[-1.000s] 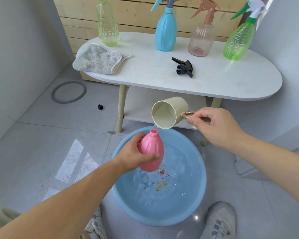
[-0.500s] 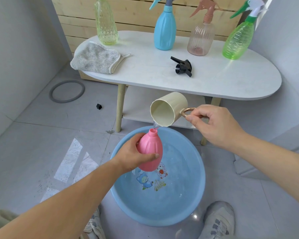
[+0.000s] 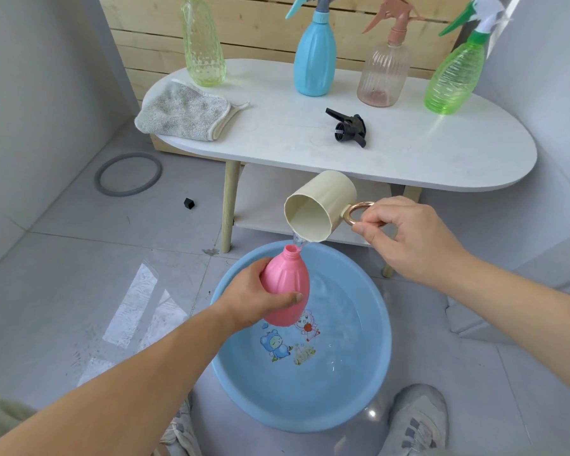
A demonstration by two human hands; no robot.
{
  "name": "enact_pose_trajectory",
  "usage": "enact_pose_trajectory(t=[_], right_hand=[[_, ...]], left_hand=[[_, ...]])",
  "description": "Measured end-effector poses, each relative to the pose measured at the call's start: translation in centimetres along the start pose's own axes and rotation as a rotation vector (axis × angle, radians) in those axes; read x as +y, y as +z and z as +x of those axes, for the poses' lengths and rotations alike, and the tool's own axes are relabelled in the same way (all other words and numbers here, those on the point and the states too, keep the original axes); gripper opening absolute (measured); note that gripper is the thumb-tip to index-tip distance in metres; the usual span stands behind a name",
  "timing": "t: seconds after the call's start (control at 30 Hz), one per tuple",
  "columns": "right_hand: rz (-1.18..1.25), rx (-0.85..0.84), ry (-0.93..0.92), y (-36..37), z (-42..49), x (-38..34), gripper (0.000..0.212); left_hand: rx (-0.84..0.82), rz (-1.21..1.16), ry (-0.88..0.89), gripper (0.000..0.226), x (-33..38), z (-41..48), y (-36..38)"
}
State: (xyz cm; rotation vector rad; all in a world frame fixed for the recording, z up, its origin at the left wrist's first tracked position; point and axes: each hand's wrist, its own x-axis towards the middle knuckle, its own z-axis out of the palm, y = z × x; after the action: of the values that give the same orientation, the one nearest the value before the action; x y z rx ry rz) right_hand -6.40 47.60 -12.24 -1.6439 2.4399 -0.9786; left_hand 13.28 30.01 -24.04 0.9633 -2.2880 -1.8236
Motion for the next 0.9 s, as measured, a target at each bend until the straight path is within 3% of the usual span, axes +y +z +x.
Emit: enact_pose_trajectory(t=[0.1, 0.2, 0.37, 0.57, 0.9], right_hand=[[-0.02, 0.015, -0.033, -0.1, 0.0, -0.1, 0.03], [-0.02, 0.018, -0.069, -0.1, 0.1, -0.1, 0.036], [-0.038, 0.043, -0.131, 0.0, 0.2, 0.3, 0.036], [-0.11, 0.081, -0.255, 0.3, 0.4, 0.6, 0.033], [-0.298, 0.129, -0.512, 1.1, 0.2, 1.5, 0.023]], left_hand=[[-0.004, 0.006, -0.001, 0.076, 0.0, -0.1, 0.0], [0.002, 0.003, 0.008, 0.079, 0.1, -0.1, 0.1], [0.016, -0.04, 0.018, 0.091, 0.2, -0.1, 0.1], [0.011, -0.053, 0.012, 0.074, 0.2, -0.1, 0.2], [0.019, -0.121, -0.007, 0.076, 0.2, -0.1, 0.2]])
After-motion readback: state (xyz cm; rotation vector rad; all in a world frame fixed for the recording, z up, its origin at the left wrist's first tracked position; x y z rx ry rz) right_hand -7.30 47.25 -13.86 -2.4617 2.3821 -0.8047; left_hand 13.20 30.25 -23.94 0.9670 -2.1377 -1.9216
